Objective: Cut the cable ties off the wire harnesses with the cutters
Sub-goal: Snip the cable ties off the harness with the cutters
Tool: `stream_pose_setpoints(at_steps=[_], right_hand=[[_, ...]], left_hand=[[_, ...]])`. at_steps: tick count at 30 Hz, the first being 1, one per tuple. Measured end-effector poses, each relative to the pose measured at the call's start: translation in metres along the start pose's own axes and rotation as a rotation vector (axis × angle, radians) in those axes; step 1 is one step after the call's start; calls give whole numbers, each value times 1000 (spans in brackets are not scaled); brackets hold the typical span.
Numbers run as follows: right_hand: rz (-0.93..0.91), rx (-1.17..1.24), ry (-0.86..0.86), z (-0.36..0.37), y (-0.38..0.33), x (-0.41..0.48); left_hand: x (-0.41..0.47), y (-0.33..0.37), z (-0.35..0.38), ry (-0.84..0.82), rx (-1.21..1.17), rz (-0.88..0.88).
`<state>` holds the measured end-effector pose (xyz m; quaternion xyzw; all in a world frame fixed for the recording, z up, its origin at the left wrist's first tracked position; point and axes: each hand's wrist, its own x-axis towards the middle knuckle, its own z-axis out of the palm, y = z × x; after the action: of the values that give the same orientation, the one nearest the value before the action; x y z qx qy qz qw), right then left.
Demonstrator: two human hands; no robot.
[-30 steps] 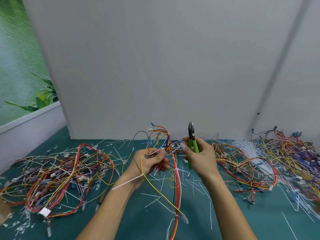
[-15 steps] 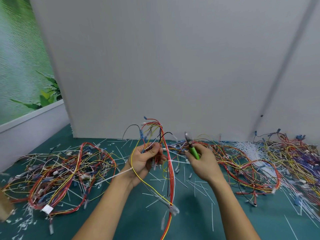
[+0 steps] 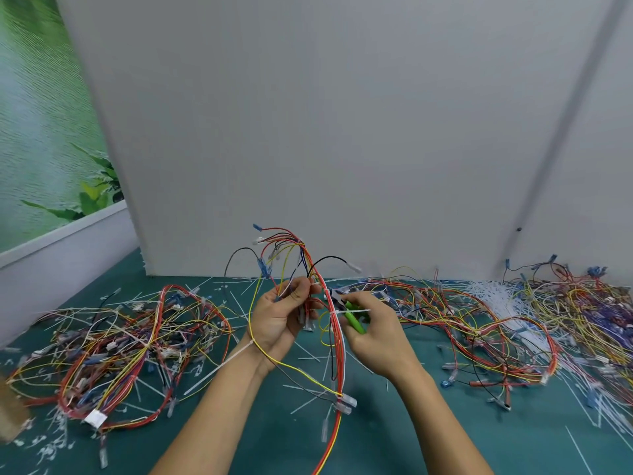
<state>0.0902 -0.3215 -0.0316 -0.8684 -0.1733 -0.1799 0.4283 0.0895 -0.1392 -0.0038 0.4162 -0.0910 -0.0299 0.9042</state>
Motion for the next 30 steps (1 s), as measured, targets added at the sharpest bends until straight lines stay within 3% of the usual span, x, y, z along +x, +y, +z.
stream_pose_setpoints(at_steps=[23, 30], right_hand=[[-78, 113, 24, -1, -5, -1], [-4, 179, 14, 1, -8, -2]], left_hand=[[-1, -6, 5, 28, -29, -6], [-1, -9, 8, 33, -30, -17]])
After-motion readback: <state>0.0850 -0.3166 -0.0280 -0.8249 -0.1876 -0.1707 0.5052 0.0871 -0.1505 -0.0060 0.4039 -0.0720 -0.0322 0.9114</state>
